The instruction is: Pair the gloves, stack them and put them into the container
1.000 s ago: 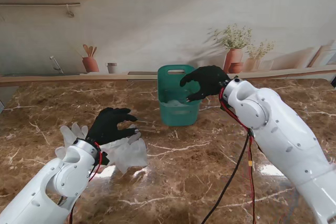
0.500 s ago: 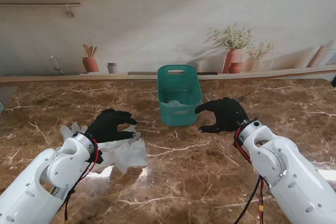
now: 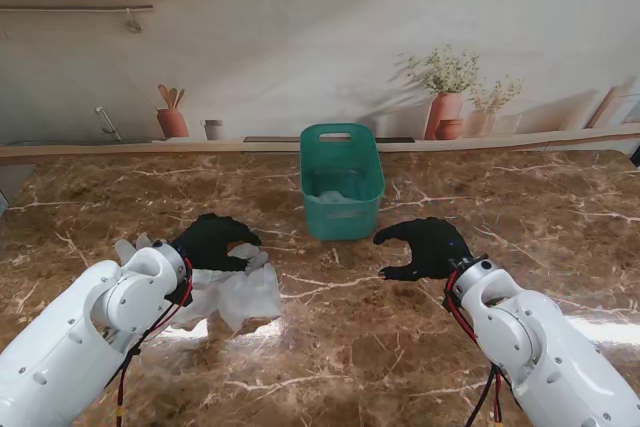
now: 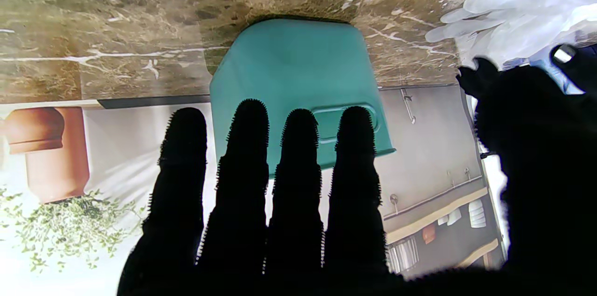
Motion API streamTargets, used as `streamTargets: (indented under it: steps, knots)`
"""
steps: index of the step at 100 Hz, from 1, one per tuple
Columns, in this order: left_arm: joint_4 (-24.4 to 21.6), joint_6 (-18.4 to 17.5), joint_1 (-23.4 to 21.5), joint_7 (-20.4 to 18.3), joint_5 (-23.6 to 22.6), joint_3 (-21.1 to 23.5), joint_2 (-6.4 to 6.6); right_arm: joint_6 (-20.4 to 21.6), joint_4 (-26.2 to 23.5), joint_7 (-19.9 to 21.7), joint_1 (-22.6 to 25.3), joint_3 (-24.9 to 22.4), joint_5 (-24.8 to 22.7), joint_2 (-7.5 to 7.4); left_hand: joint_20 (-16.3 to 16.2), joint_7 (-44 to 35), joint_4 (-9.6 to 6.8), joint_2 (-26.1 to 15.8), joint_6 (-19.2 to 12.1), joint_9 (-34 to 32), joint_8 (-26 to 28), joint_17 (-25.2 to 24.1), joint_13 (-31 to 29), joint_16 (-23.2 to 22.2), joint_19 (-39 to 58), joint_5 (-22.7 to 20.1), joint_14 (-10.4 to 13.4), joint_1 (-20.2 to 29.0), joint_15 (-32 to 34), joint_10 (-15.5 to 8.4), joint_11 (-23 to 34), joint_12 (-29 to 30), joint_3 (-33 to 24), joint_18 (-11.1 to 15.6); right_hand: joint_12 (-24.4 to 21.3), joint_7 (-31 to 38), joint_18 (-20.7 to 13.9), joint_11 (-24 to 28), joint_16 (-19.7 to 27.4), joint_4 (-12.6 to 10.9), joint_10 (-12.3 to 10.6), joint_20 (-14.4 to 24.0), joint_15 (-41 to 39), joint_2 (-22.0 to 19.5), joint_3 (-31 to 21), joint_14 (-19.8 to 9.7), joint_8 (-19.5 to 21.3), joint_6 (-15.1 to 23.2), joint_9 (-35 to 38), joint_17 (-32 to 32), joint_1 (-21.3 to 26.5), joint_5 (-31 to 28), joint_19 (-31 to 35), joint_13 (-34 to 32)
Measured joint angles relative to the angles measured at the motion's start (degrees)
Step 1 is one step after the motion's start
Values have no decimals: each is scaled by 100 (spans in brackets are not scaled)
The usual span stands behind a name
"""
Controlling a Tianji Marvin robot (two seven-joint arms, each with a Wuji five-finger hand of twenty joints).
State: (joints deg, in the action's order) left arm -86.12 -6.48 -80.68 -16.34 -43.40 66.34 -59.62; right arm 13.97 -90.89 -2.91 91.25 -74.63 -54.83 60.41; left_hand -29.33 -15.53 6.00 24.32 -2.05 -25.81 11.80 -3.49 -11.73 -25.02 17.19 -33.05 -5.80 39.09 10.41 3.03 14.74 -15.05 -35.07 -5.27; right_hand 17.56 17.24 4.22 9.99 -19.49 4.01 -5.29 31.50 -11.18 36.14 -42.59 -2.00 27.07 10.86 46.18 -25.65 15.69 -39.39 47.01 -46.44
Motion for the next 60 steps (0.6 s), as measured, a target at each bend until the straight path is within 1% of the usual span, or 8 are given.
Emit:
streamTargets:
  steps: [5,14,26,33,45,46,49,60]
  knots:
    - [45,-4,91,-275,143,-76,28,-9,3,3,13,0,16,2,-293,0,0,88,-1,1,0,-7,132,-1,-306,0,11,-4,-43,-2,37,-3,9,29,0,0,0,0,0,0,1,0,-1,0,0,1,0,0,0,2,0,0,0,0]
    - [135,-117,154,-353,330,-128,56,-29,8,4,28,0,38,4,-326,32,0,179,-152,327,0,-10,282,-5,-707,88,29,-63,-123,-11,-50,-36,-46,34,0,0,4,0,0,0,1,0,-9,0,0,1,0,0,0,38,0,0,-2,0]
    - [215,-691,134,-614,523,-37,93,-66,8,39,46,-4,54,7,169,-132,0,315,-449,439,21,13,422,-6,-1075,88,89,-63,-195,-54,-108,-36,2,63,0,0,5,0,0,0,3,0,-10,-15,0,3,0,-1,0,48,1,0,-3,0]
    - [212,-888,66,-848,649,88,111,-93,2,69,55,-5,55,7,419,-183,0,425,-515,567,72,39,572,-5,-1203,58,137,-63,-264,-62,-139,-36,-14,108,0,0,5,0,0,0,4,0,-10,-36,0,6,0,-3,0,52,1,0,-3,0]
    - [138,-929,-101,-1211,805,242,197,-135,-1,77,62,13,94,7,827,-270,0,593,-565,652,77,88,664,19,-1379,-32,150,-74,-397,-69,-193,21,-32,112,0,0,9,0,0,0,11,0,-11,-48,-1,53,0,-7,0,55,3,0,-3,0]
    - [132,-930,-111,-1228,805,243,207,-138,-1,77,62,17,98,7,856,-290,-47,596,-569,652,80,89,664,30,-1391,-34,150,-150,-399,-70,-193,22,-41,113,0,0,9,0,0,0,12,0,-11,-48,-1,53,0,-7,0,55,3,0,-3,0]
    - [120,-935,-135,-1255,800,243,234,-142,0,77,61,31,109,7,940,-290,10,669,-572,652,80,94,671,46,-1415,-34,150,-259,-409,-74,-193,24,13,117,0,0,9,0,0,0,12,0,-12,-48,-1,53,0,-7,0,55,3,0,-3,0]
    - [97,-1033,-180,-1386,772,240,299,-161,7,108,52,80,147,7,1203,-285,10,894,-572,795,81,99,698,53,-1494,-34,153,-409,-545,-106,-282,77,-41,146,0,0,10,0,0,0,21,0,-12,-52,-1,54,0,-8,0,56,4,0,-4,0]
